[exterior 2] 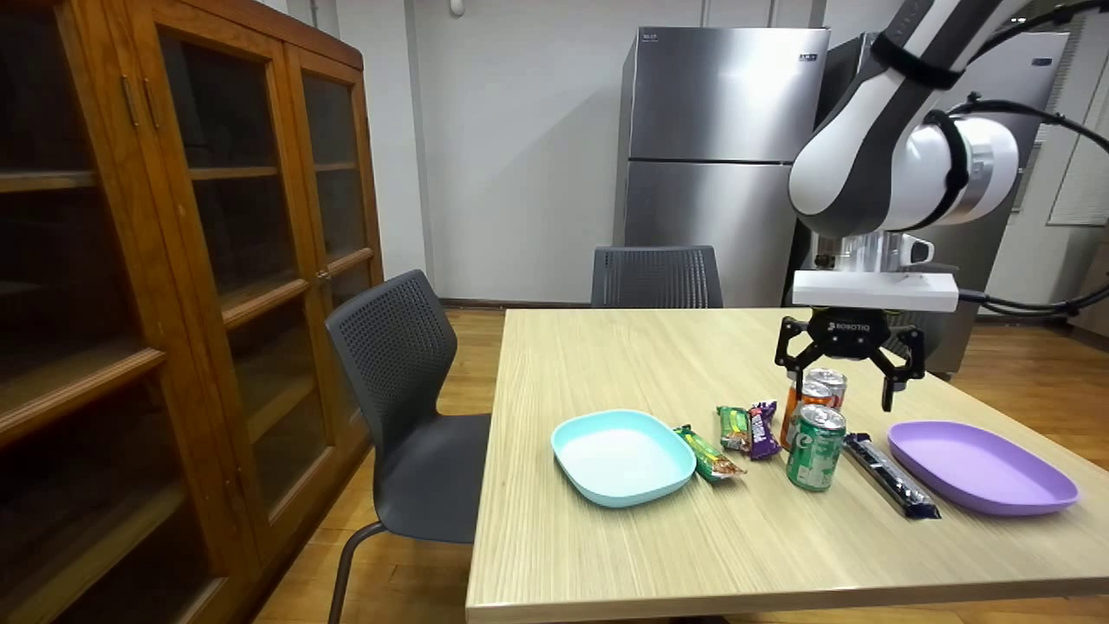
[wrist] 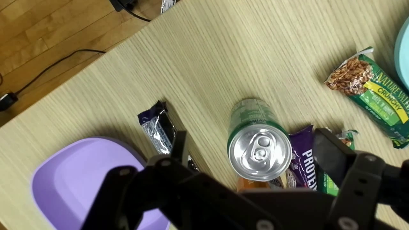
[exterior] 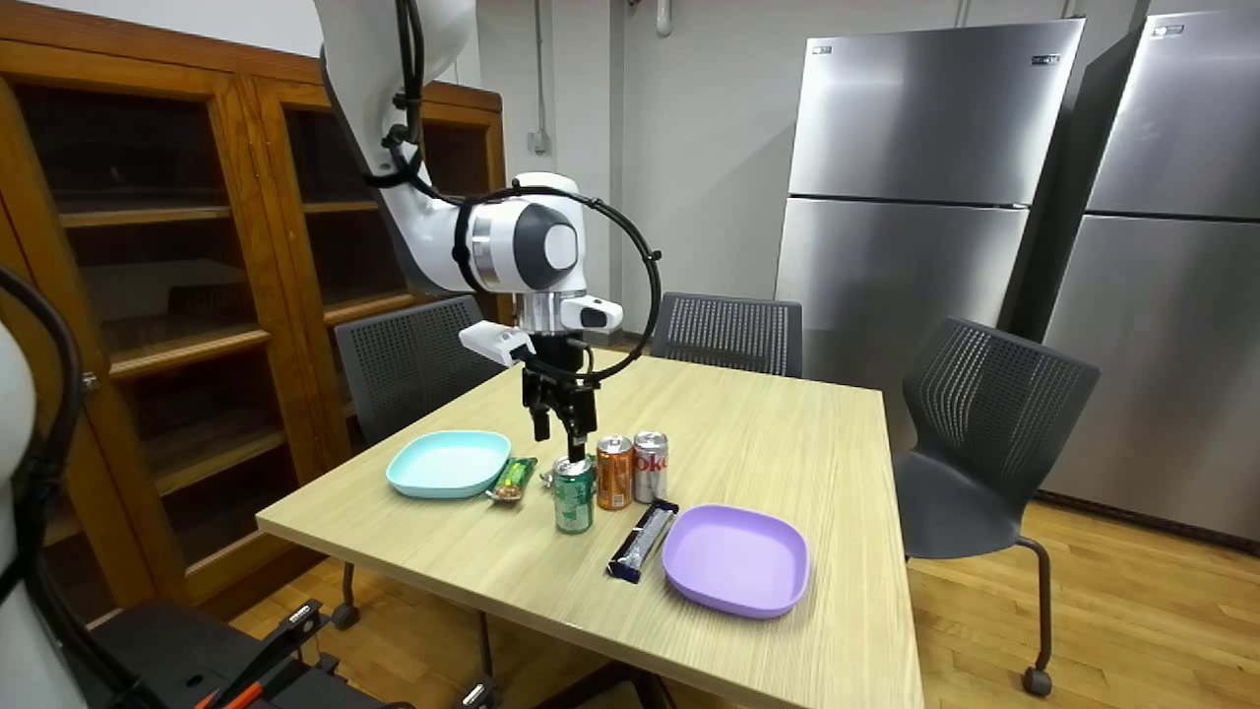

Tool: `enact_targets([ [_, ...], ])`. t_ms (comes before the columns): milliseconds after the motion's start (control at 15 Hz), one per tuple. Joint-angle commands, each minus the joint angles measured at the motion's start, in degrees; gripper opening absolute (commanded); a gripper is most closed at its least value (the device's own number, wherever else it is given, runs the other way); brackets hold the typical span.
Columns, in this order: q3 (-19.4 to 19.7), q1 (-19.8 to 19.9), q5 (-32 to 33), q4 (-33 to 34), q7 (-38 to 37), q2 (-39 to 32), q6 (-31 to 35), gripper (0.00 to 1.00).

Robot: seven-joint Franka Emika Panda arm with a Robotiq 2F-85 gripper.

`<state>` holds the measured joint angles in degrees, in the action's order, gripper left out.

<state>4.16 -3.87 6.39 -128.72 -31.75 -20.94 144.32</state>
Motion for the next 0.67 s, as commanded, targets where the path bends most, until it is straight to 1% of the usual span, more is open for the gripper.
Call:
enact_targets([
  [0,1.18,-1.63,-1.34,3.95,-1.31,-3.67,-0.5,1.0],
  [600,2.75,-3.34,-2.78,9.21,-2.39,-9.53,-0.51,1.0],
])
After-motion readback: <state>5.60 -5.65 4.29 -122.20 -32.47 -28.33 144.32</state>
